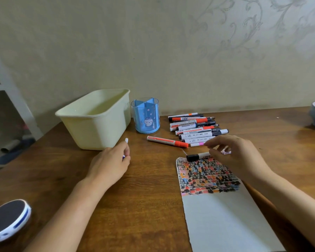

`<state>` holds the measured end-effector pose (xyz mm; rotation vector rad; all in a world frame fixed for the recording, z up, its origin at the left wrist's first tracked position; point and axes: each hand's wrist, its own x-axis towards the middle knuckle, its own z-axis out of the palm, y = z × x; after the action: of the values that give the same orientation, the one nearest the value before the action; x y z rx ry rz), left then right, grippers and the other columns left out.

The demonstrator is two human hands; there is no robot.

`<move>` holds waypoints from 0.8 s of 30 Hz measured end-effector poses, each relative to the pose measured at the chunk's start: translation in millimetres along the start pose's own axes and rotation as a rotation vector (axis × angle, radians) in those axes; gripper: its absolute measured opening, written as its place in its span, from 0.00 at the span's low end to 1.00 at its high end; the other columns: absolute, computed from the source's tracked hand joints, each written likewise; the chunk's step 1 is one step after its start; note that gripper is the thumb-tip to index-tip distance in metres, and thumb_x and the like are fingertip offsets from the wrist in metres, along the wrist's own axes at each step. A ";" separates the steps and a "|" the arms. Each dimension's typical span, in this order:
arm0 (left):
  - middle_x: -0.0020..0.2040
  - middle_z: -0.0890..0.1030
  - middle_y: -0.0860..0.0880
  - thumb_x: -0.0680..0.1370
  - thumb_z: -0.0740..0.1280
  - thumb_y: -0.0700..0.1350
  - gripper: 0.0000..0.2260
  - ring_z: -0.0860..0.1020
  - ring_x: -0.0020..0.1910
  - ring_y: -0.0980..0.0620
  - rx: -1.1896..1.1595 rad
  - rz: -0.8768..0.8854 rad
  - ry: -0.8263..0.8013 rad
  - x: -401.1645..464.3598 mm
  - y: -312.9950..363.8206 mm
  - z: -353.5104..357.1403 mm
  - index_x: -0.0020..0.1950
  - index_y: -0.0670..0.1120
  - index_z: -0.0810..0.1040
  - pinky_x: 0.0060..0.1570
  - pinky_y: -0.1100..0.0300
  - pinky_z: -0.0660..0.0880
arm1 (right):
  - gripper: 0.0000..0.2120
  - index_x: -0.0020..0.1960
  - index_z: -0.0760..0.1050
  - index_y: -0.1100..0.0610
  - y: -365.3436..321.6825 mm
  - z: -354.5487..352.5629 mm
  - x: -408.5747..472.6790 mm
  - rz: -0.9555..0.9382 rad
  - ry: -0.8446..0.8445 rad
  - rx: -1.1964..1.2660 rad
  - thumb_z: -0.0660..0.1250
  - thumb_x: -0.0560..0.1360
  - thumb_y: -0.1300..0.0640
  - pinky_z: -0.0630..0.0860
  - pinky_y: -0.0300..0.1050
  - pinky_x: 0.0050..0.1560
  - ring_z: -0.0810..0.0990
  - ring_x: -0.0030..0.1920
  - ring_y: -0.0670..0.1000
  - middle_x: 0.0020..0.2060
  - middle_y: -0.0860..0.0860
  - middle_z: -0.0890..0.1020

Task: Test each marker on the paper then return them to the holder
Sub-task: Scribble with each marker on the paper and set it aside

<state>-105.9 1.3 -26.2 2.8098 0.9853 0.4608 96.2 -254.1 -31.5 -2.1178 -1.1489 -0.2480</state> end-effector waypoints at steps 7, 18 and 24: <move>0.39 0.76 0.57 0.82 0.62 0.50 0.06 0.74 0.37 0.59 0.009 0.010 -0.011 0.3 -0.6 1.9 0.46 0.54 0.70 0.29 0.63 0.64 | 0.13 0.61 0.81 0.47 14.1 3.6 0.2 0.082 -0.010 -0.193 0.71 0.77 0.54 0.72 0.46 0.53 0.72 0.61 0.50 0.61 0.46 0.82; 0.49 0.68 0.56 0.80 0.62 0.58 0.11 0.73 0.45 0.57 -0.099 0.290 0.163 -14.2 36.1 11.3 0.60 0.57 0.73 0.43 0.61 0.71 | 0.07 0.57 0.79 0.42 12.4 3.1 2.3 0.194 -0.055 -0.294 0.66 0.80 0.47 0.60 0.52 0.60 0.64 0.65 0.52 0.64 0.43 0.78; 0.55 0.70 0.62 0.79 0.59 0.60 0.21 0.72 0.52 0.63 -0.322 0.442 0.065 -31.5 62.1 10.4 0.72 0.60 0.67 0.41 0.73 0.67 | 0.07 0.56 0.80 0.48 -14.0 -1.3 -3.6 -0.100 -0.065 -0.158 0.65 0.80 0.53 0.67 0.44 0.52 0.75 0.54 0.49 0.48 0.41 0.82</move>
<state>-89.4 -67.1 -30.0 2.7102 0.2530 0.6906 83.1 -252.3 -25.4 -2.2224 -1.3132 -0.3279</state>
